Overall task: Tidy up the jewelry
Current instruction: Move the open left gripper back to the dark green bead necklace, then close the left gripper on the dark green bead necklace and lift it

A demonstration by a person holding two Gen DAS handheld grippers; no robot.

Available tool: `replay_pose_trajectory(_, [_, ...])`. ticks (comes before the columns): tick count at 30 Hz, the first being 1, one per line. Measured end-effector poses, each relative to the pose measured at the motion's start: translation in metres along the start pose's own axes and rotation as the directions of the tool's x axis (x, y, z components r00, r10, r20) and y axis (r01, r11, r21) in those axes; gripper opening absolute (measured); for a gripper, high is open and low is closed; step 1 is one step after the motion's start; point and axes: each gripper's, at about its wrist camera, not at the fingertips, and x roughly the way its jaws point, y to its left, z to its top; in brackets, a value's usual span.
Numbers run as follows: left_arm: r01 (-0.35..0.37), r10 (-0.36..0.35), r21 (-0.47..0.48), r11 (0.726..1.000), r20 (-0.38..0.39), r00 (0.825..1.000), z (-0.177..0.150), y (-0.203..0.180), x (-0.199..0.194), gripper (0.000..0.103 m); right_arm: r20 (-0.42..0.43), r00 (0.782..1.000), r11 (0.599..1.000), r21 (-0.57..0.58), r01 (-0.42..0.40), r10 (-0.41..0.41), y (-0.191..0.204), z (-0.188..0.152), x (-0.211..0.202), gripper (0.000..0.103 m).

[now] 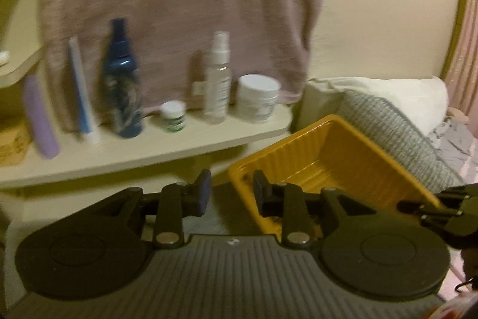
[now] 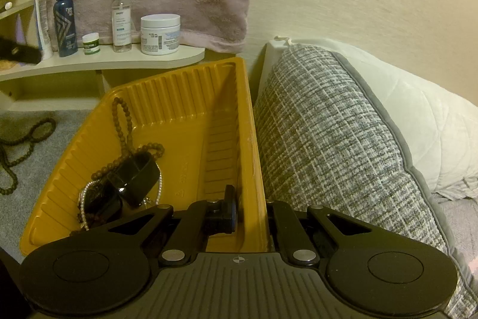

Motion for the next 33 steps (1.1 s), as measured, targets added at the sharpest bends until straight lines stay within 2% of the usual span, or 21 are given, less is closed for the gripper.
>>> replay_pose_trajectory(9, [-0.114, 0.115, -0.049, 0.992, 0.000, 0.993, -0.037, 0.016, -0.026, 0.028, -0.005, 1.000, 1.000, -0.001, 0.002, -0.002, -0.001, -0.002, 0.000, 0.006])
replay_pose_trajectory(16, [-0.217, 0.216, -0.084, 0.973, -0.022, 0.976, -0.071, 0.032, -0.041, 0.029, -0.004, 1.000, 1.000, -0.003, 0.002, -0.002, -0.001, -0.002, 0.000, 0.006])
replay_pose_trajectory(20, [-0.287, 0.284, -0.071, 0.955, -0.049, 0.958, -0.093, 0.041, -0.047, 0.029, -0.005, 1.000, 1.000, -0.002, 0.003, -0.003, -0.001, -0.002, 0.000, 0.006])
replay_pose_trajectory(28, [-0.343, 0.337, -0.042, 0.938, -0.111, 0.935, -0.132, 0.041, -0.049, 0.029, -0.009, 1.000, 1.000, -0.003, 0.004, -0.004, -0.003, -0.003, 0.002, 0.006])
replay_pose_trajectory(33, [-0.349, 0.347, 0.007, 0.937, -0.125, 0.930, -0.142, 0.036, -0.045, 0.029, -0.012, 1.000, 1.000, -0.003, 0.003, -0.003, -0.004, -0.004, 0.003, 0.006])
